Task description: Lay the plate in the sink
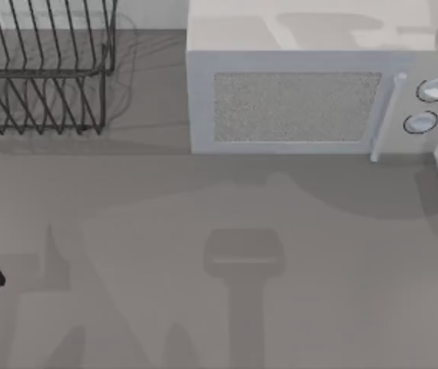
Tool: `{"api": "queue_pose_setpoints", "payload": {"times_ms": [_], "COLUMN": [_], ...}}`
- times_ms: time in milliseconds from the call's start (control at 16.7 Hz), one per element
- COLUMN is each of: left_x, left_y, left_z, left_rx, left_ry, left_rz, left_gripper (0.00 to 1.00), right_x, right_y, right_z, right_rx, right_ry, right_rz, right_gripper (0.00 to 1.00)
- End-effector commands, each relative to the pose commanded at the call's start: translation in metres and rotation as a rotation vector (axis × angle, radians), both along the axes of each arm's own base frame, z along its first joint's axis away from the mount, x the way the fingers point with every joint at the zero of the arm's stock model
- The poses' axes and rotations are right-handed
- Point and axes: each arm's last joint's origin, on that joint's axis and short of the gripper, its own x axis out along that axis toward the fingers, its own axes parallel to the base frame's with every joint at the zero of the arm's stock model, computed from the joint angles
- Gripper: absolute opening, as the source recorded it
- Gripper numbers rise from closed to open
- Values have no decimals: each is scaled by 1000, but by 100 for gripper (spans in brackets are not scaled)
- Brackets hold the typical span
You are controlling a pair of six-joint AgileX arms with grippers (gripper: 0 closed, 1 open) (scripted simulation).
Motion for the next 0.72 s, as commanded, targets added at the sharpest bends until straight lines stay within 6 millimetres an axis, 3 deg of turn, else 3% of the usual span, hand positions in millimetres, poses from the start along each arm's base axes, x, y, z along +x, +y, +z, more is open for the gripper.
{"api": "queue_pose_setpoints", "payload": {"times_ms": [180, 360, 480, 720], "left_x": [0, 0, 0, 0], "left_y": [0, 0, 0, 0], "left_z": [0, 0, 0, 0], "left_rx": [0, 0, 0, 0], "left_ry": [0, 0, 0, 0], "left_rz": [0, 0, 0, 0], "left_gripper": [100, 100, 100, 100], "right_x": [40, 56, 59, 59], "right_y": [-41, -63, -66, -66], "right_z": [-69, -118, -128, -128], "right_rx": [1, 26, 34, 34], "right_ry": [121, 218, 237, 237], "right_rz": [9, 34, 43, 43], "right_gripper": [0, 0, 0, 0]}}
